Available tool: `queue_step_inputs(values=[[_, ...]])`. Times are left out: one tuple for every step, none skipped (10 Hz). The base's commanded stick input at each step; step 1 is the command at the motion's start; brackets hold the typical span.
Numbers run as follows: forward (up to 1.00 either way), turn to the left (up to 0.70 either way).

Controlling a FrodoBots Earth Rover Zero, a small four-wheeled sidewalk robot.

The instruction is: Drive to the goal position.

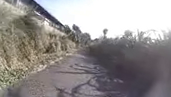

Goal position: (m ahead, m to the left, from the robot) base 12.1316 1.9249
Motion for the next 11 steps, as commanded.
queue_step_inputs(values=[[0.41, 0.00], [0.41, 0.00], [0.41, -0.10], [0.41, -0.20], [0.41, -0.25], [0.40, -0.24], [0.40, -0.24], [0.39, -0.24], [0.38, -0.23], [0.38, -0.23], [0.37, -0.22]])
